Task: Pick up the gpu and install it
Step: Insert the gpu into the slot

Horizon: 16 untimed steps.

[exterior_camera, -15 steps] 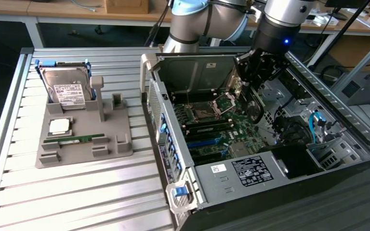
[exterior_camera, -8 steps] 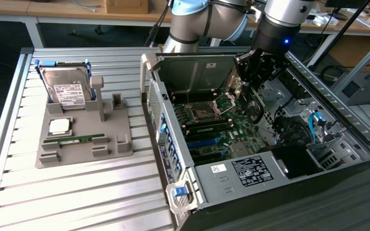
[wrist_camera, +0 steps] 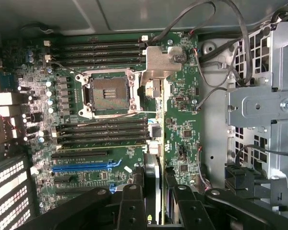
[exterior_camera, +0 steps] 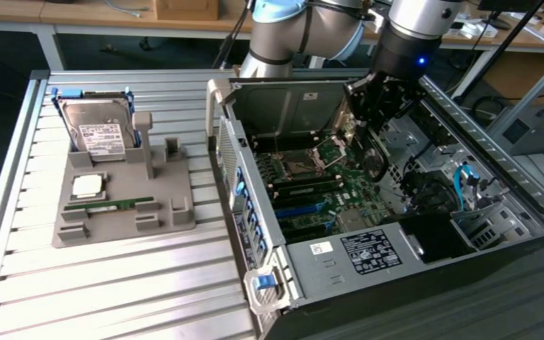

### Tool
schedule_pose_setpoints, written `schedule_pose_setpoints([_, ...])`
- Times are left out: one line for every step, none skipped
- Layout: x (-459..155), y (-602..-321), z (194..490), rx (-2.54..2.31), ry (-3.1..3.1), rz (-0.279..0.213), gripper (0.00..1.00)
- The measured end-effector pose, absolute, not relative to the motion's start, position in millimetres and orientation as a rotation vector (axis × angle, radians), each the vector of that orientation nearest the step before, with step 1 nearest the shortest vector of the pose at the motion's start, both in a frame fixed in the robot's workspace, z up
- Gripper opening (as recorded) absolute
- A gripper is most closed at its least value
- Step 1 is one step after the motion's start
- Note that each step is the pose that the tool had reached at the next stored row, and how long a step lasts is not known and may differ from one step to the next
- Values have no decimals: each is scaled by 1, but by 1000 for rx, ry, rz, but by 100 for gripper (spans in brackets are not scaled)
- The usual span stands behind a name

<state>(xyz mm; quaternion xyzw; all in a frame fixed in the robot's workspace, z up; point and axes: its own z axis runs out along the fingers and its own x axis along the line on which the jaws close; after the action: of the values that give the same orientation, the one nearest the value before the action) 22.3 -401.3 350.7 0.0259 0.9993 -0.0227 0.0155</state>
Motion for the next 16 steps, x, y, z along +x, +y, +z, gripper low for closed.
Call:
schedule_pose_setpoints([22,-401,351,72,3109,-70,27])
schedule_pose_setpoints([22,-401,351,64,3109,-70,27])
schedule_pose_setpoints([22,-401,351,55,3109,-70,27])
schedule_pose_setpoints([22,-401,351,42,3109,-70,27])
schedule_pose_setpoints([22,-401,351,10,3109,-69,27])
schedule_pose_setpoints([22,-401,351,-16,3108,-69,27])
schedule_pose_setpoints([22,-401,351,-31,3108,-69,27])
schedule_pose_setpoints([22,-401,351,-54,3108,-68,27])
schedule_pose_setpoints([22,-401,351,-80,3107,-68,27])
schedule_pose_setpoints([22,-401,351,-111,3105,-67,27])
schedule_pose_setpoints([22,-401,351,-128,3104,-67,27])
schedule_pose_setpoints([22,-401,351,-142,3104,-67,27])
schedule_pose_setpoints([22,-401,351,-156,3103,-67,27])
schedule_pose_setpoints([22,-401,351,-170,3102,-66,27])
schedule_pose_setpoints([22,-401,351,-186,3101,-66,27])
schedule_pose_setpoints([22,-401,351,-199,3100,-66,27])
